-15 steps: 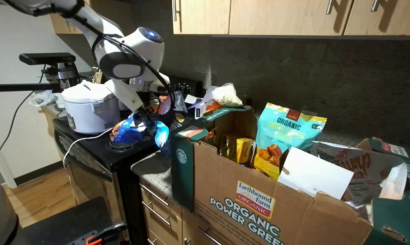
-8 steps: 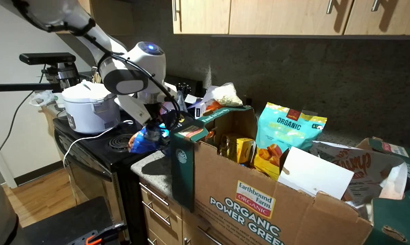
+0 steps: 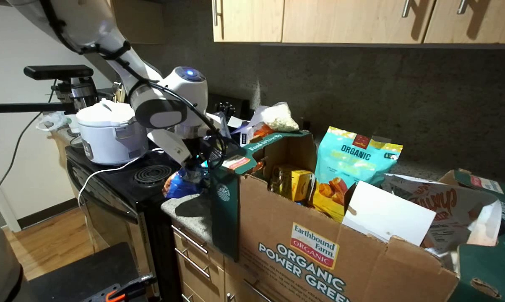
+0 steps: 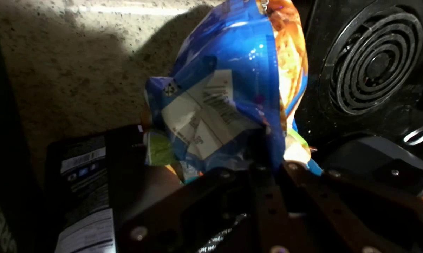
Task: Take the blue wrapper out of the box and put it on the countertop
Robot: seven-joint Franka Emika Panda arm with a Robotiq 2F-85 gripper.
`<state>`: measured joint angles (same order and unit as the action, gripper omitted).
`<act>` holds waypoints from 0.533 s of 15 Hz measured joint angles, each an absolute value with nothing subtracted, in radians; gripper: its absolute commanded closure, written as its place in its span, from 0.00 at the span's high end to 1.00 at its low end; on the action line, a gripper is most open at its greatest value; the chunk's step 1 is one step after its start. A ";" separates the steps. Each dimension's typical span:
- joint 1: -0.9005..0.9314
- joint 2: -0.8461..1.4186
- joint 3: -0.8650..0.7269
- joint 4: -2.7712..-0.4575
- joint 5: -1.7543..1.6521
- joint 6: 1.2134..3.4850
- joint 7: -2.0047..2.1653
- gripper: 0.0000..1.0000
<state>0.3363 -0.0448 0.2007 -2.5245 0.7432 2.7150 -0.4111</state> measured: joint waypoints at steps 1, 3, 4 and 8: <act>0.336 -0.028 0.202 -2.514 0.740 2.718 -0.412 0.01; 0.336 0.009 0.205 -2.482 0.738 2.719 -0.422 0.01; 0.335 0.029 0.207 -2.465 0.738 2.719 -0.430 0.01; 0.321 0.101 0.234 -2.412 0.707 2.719 -0.430 0.01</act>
<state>0.3206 0.1014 0.2339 -2.4117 0.7070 2.7188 -0.4303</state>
